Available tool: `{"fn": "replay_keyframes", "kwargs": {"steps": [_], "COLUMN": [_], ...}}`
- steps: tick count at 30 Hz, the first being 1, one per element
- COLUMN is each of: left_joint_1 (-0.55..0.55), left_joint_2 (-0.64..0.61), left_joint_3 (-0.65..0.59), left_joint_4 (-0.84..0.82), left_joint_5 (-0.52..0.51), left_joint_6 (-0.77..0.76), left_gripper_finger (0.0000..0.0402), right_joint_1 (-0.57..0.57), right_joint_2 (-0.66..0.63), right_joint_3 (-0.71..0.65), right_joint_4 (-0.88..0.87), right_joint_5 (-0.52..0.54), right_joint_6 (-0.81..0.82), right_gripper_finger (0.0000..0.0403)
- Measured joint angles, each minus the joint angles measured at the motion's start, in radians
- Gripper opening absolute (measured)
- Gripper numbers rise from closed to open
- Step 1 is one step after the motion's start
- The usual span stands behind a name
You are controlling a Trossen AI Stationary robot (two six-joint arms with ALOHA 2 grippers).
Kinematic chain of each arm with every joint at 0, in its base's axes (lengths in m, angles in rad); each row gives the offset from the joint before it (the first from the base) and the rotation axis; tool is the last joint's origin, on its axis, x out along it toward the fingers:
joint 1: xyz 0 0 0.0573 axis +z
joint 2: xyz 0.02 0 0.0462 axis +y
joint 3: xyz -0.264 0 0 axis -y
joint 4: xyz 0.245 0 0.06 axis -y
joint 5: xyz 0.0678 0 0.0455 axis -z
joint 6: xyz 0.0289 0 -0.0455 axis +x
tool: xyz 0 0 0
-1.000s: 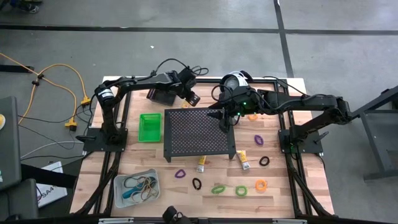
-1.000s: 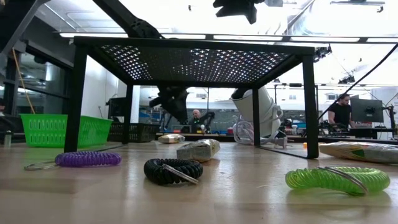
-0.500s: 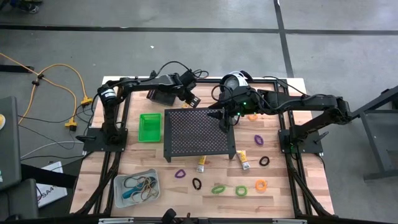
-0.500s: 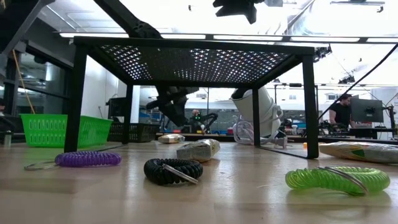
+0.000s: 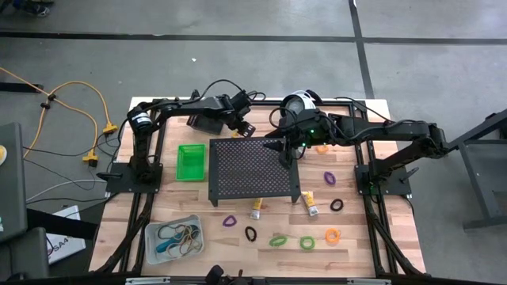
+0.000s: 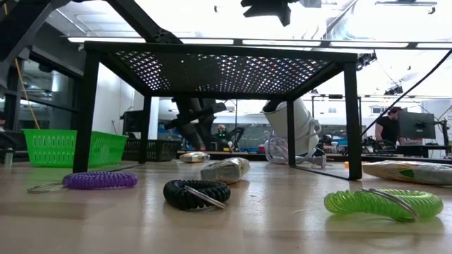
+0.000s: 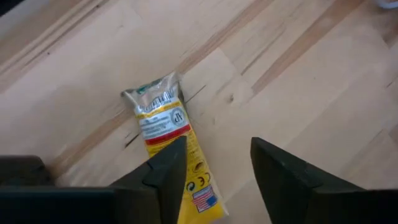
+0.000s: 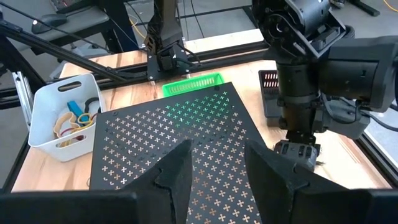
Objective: Pick & Place Office Desk Supplies
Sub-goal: Put the top crayon box into the black bin
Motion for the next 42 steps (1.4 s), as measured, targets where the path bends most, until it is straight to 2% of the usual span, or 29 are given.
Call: {"fn": "replay_keyframes", "kwargs": {"steps": [6, 19, 42], "left_joint_1": [0.003, 0.021, 0.003], "left_joint_2": [0.0, 0.0, 0.062], "left_joint_3": [0.0, 0.0, 0.0], "left_joint_4": [-0.028, -0.059, -0.054], "left_joint_5": [-0.029, -0.071, -0.069], "left_joint_6": [-0.001, 0.0, 0.031], "left_gripper_finger": [0.0193, 0.0194, 0.0194], "right_joint_1": [0.0, 0.0, 0.0], "right_joint_2": [0.0, 0.0, 0.0], "right_joint_3": [0.0, 0.0, 0.0], "right_joint_4": [0.0, 0.0, -0.001], "right_joint_5": [0.0, 0.0, 0.0], "right_joint_6": [0.0, 0.0, 0.0], "right_gripper_finger": [0.0135, 0.0135, 0.0135]}}
